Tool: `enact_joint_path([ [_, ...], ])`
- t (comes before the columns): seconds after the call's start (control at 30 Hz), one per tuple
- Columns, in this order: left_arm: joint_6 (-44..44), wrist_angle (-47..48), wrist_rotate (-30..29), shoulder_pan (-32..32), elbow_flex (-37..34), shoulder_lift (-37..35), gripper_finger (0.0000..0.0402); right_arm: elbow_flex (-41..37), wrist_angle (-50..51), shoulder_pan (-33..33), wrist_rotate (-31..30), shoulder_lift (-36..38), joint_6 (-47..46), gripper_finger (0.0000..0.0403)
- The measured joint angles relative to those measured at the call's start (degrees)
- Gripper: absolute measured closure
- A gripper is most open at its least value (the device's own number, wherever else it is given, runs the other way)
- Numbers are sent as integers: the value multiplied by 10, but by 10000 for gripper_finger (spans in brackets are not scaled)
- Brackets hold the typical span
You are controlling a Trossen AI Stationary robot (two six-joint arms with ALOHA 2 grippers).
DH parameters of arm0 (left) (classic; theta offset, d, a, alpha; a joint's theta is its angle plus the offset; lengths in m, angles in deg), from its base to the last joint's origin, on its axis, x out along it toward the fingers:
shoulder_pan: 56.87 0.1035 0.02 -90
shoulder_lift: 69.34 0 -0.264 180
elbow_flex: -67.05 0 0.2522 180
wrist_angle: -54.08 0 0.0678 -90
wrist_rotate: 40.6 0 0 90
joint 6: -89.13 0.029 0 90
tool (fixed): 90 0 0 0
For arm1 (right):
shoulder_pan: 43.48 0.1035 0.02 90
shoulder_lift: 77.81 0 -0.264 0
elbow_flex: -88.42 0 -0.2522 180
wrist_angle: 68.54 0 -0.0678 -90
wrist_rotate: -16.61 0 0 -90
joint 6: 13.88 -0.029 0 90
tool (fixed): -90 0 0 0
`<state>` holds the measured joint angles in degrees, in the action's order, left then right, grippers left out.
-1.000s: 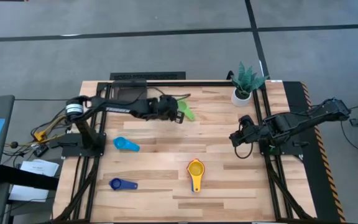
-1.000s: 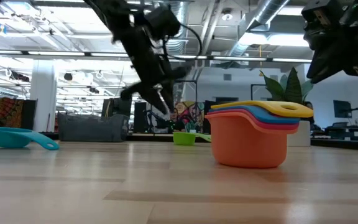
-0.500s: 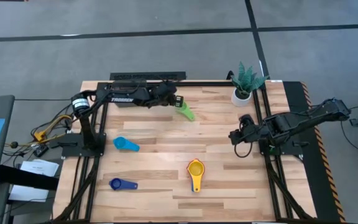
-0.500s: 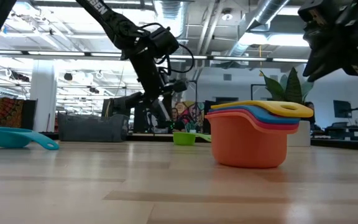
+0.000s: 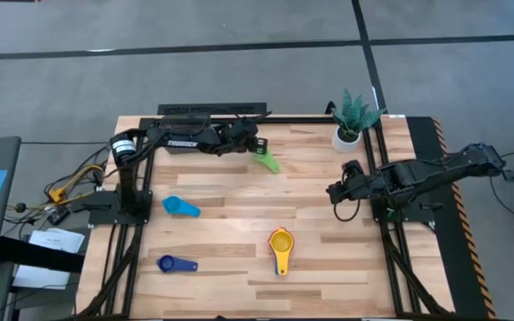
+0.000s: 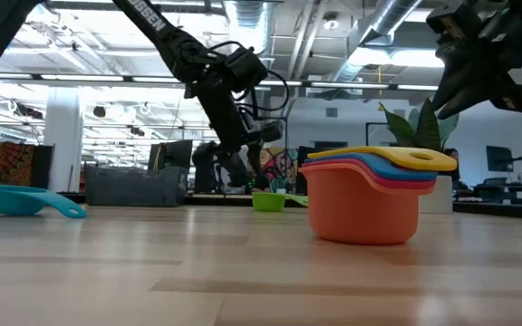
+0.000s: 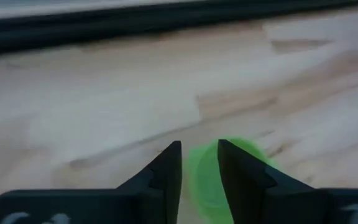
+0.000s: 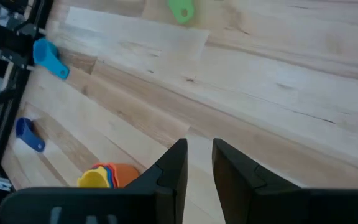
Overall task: Nest measuring cups in basket
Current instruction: Stack the green measuring cup on top of the yellow measuring cup
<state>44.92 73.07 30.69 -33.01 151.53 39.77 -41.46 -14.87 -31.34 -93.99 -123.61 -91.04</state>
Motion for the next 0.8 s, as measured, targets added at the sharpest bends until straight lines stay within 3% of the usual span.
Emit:
enact_joint_path([
  [0.33, 1, 4, 2, -8, 23, 8, 245, 23, 55, -18, 9, 17, -2, 269],
  [0.8, -20, 25, 30, -17, 22, 64, 241, 35, 93, -9, 24, 24, -5, 274],
])
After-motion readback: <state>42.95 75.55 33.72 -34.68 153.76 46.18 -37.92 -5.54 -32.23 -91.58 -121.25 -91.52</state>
